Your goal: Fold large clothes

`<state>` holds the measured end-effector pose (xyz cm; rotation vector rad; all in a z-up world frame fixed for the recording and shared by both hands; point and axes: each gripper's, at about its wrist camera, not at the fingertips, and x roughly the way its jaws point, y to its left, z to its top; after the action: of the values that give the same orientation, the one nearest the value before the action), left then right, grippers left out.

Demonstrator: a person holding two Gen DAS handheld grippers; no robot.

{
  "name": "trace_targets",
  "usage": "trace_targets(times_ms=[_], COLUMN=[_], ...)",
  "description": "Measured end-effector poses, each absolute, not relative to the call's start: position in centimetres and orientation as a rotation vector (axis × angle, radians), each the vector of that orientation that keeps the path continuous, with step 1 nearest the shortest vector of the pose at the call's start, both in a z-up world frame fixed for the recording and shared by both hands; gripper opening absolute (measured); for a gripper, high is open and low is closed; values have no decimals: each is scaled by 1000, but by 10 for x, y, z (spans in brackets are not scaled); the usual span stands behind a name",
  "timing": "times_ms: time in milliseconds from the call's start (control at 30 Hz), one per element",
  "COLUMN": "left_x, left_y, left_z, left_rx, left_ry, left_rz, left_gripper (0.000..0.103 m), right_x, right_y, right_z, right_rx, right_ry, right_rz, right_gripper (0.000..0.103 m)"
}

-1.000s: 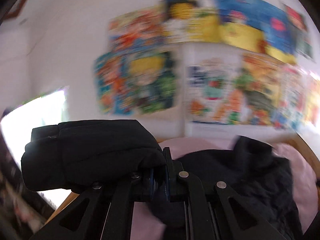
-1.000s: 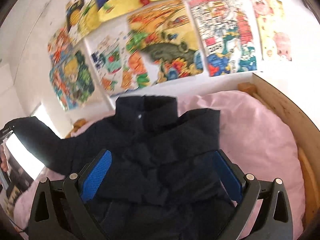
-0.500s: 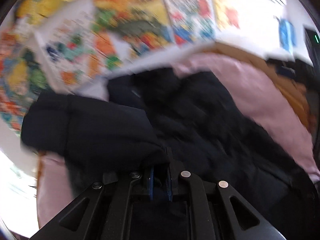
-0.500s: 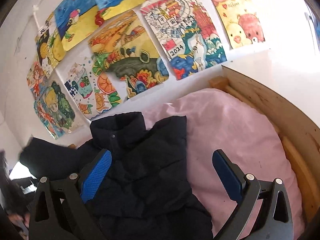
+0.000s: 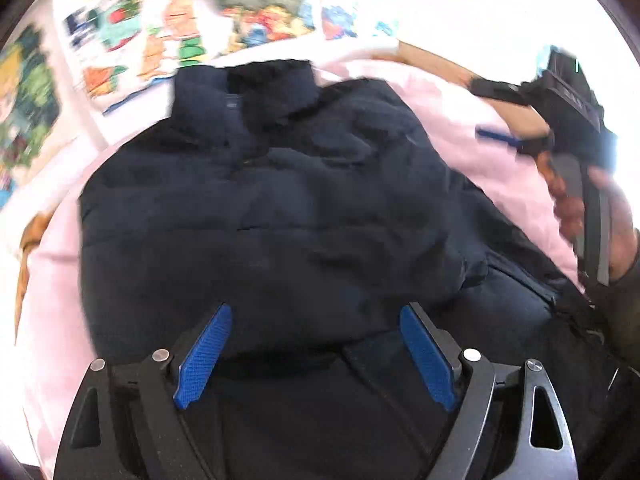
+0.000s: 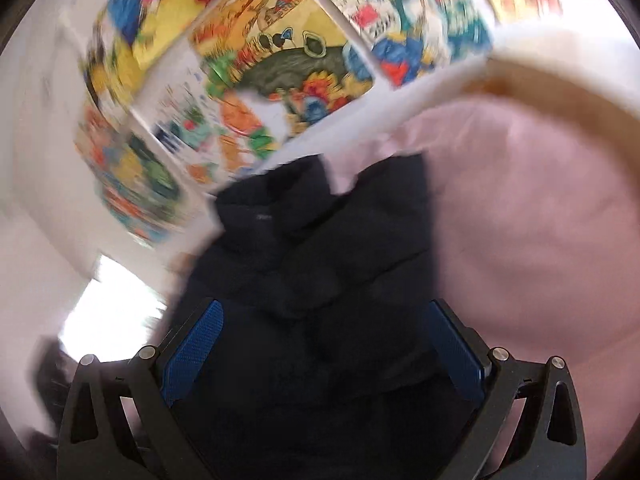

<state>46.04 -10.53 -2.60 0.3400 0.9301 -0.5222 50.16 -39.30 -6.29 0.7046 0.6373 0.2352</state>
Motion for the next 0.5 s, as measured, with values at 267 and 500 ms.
trace_targets(times_ms=[267, 500], left_x=[493, 510], left_y=[-28, 35], left_z=[-43, -56], left_rx=[203, 28], left_ry=[944, 998], left_rz=[-181, 14], left_gripper=[86, 86], right_x=[526, 529], right_y=[-367, -319], right_z=[-114, -140], right_rx=[695, 492], right_ry=[940, 1092], right_rz=[310, 315], right_gripper=[100, 95])
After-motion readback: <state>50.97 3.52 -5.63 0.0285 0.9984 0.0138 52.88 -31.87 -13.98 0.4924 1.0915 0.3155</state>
